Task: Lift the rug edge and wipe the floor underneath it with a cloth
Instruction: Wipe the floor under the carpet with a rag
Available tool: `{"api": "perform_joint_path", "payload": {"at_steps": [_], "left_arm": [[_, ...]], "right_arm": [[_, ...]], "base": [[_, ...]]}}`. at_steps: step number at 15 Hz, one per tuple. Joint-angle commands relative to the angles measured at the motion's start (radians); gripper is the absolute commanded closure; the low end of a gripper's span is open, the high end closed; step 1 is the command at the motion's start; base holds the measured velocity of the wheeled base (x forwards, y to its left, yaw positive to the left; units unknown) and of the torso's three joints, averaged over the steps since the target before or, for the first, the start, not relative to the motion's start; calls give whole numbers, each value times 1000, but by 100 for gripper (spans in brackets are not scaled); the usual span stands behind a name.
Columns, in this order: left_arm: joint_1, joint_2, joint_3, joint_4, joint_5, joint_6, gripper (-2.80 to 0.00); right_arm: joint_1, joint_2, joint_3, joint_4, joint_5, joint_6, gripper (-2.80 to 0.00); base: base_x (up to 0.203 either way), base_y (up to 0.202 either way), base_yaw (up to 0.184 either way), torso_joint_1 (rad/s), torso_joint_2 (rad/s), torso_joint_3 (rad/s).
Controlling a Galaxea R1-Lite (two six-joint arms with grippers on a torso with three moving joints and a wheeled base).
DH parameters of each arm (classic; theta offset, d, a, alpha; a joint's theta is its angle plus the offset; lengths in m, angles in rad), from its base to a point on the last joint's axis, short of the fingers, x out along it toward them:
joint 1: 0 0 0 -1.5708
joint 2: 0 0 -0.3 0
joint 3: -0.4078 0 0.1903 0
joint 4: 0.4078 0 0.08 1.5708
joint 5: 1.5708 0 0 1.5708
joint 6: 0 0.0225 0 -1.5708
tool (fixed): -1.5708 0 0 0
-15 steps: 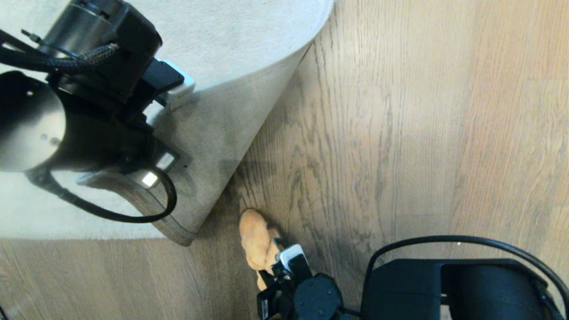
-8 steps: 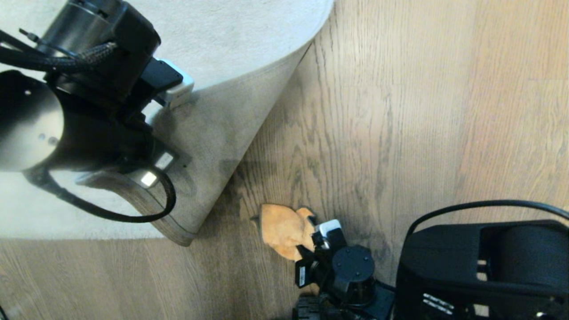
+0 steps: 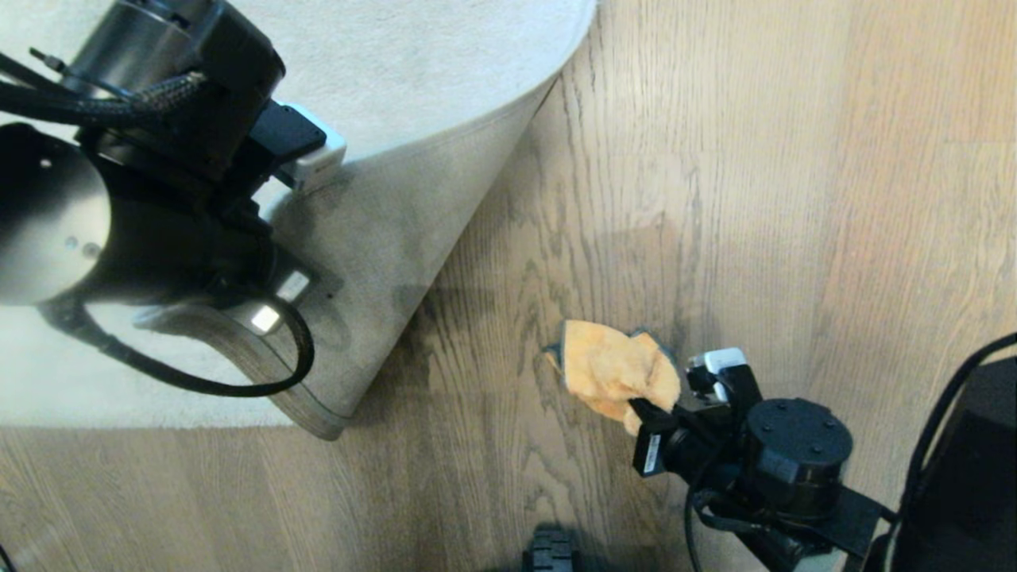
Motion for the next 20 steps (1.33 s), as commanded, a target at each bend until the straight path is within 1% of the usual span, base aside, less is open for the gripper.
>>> {"api": "perform_joint_path", "payload": {"at_steps": [1,2,3,5,7,8,10,12,15,18,20], "left_arm": [[0,0,0,3,4,1,0],[0,0,0,4,4,1,0],[0,0,0,3,4,1,0],[0,0,0,3,4,1,0],[0,1,3,4,4,-1,0],[0,3,3,3,4,-1,0],[1,3,3,5,4,-1,0],[2,3,3,6,4,-1,0],[2,3,13,6,4,-1,0],[2,3,31,5,4,-10,0],[2,4,31,5,12,-24,0]], "right_arm": [[-2,-90,29,-43,0,-23,0],[18,-89,28,-43,1,-31,0],[58,-87,28,-43,2,-31,0],[176,-57,26,-43,1,-28,0],[294,25,8,-43,0,-23,0],[345,85,-22,-43,0,-18,0],[405,209,-142,-43,0,-14,0],[441,334,-297,-43,0,-14,0],[461,477,-463,-42,-1,-14,0],[451,551,-550,-41,-8,-14,0],[425,551,-548,-41,-9,-13,0]], "base": [[0,0,0,0,0,0],[0,0,0,0,0,0],[0,0,0,0,0,0],[0,0,0,0,0,0],[0,0,0,0,0,0],[0,0,0,0,0,0],[0,0,0,0,0,0],[0,0,0,0,0,0],[0,0,0,0,0,0],[0,0,0,0,0,0],[0,0,0,0,0,0]]}}
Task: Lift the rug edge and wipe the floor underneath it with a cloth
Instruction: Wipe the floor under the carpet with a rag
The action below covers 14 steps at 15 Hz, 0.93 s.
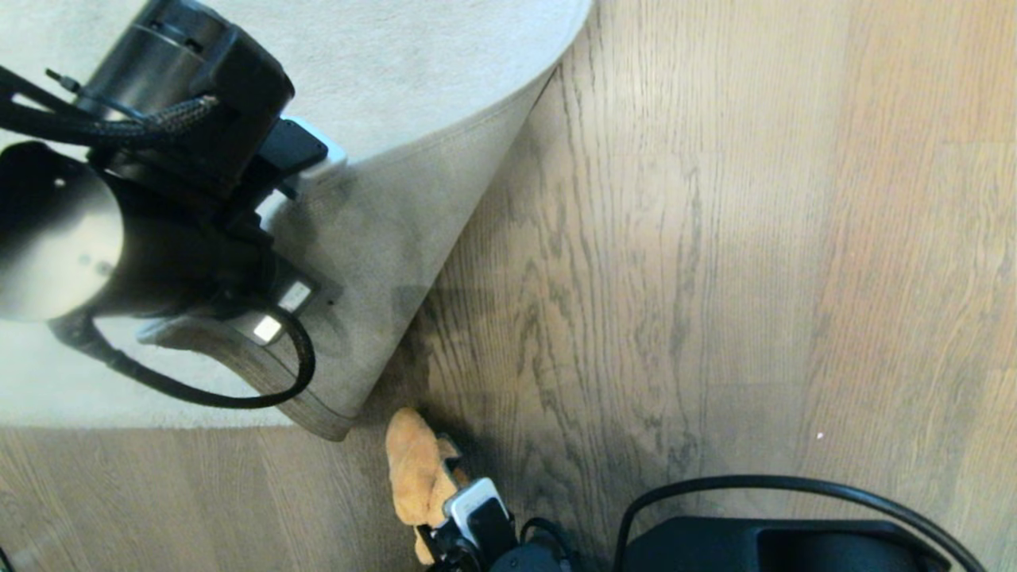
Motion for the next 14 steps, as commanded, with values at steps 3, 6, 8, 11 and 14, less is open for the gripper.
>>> {"api": "perform_joint_path", "payload": {"at_steps": [3,6,8,11,14], "left_arm": [[-1,5,6,5,4,-3,0],[-3,5,8,5,4,-3,0],[-5,6,8,3,4,-3,0],[-17,3,8,3,4,-3,0],[-25,2,8,3,5,-3,0]], "right_arm": [[-82,-1,26,-41,-2,-2,0],[-184,-101,122,-41,-2,-2,0],[-250,-195,189,-41,-2,-2,0],[-318,-359,332,-41,-1,-3,0],[-337,-535,489,-41,-1,-7,0]], "base": [[0,0,0,0,0,0],[0,0,0,0,0,0],[0,0,0,0,0,0],[0,0,0,0,0,0],[0,0,0,0,0,0]]}}
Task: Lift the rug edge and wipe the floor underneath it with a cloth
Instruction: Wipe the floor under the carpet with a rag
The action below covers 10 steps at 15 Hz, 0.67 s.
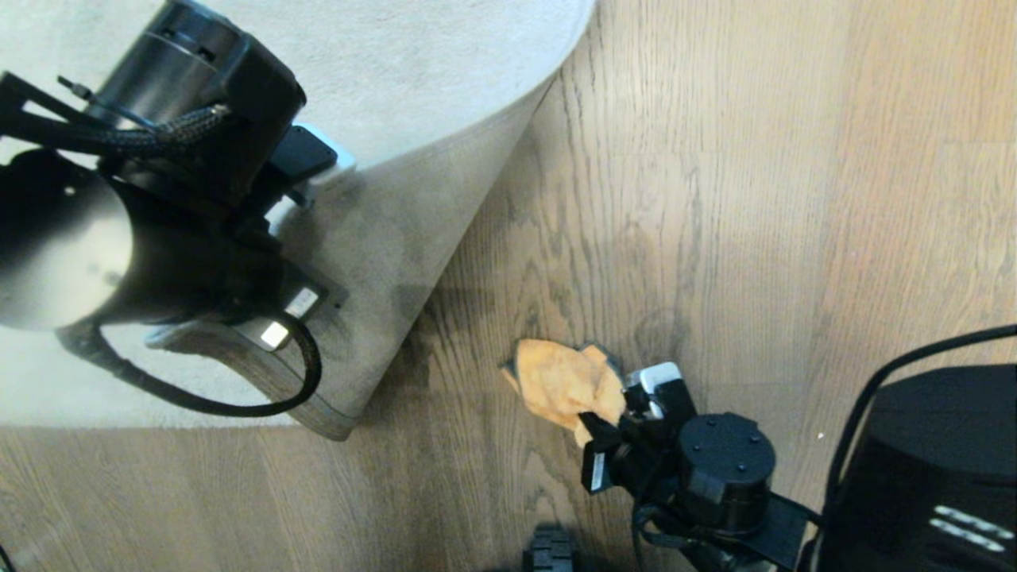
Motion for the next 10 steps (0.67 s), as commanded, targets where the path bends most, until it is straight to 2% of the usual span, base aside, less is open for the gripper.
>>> {"api": "perform_joint_path", "payload": {"at_steps": [1,7,10], "left_arm": [[-4,-1,0,4,5,1,0],[-9,-1,-2,4,4,1,0],[-15,-3,0,4,6,0,0]], "right_arm": [[-9,-173,106,-41,-2,-4,0],[-23,-446,389,-41,-3,-21,0],[-92,-499,425,-41,-2,-32,0]], "base": [[0,0,0,0,0,0],[0,0,0,0,0,0],[0,0,0,0,0,0]]}}
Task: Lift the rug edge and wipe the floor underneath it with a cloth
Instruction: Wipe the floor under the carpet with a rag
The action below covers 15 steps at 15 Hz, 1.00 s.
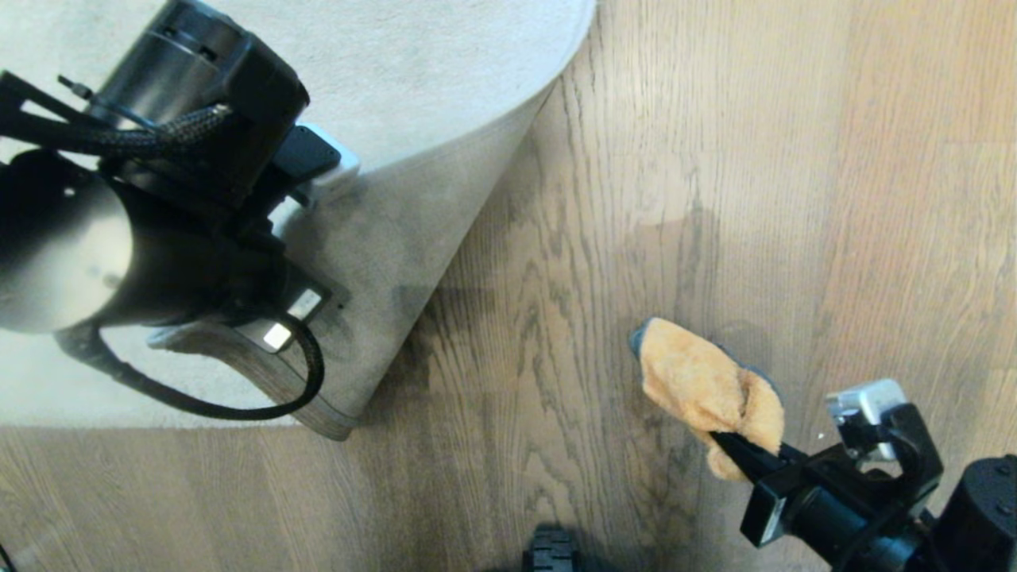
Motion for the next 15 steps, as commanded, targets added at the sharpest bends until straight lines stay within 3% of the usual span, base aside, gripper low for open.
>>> {"api": "perform_joint_path", "payload": {"at_steps": [1,5,10,15], "left_arm": [[-2,-1,0,4,14,3,0],[-5,0,0,4,32,2,0],[-6,2,0,2,32,1,0],[-8,0,0,2,32,1,0]], "right_arm": [[-23,-52,11,-41,-2,-1,0],[-48,-62,11,-41,-2,-29,0],[-70,-184,11,-39,14,-123,0],[-210,-239,11,-33,33,-188,0]], "base": [[0,0,0,0,0,0],[0,0,0,0,0,0],[0,0,0,0,0,0],[0,0,0,0,0,0]]}}
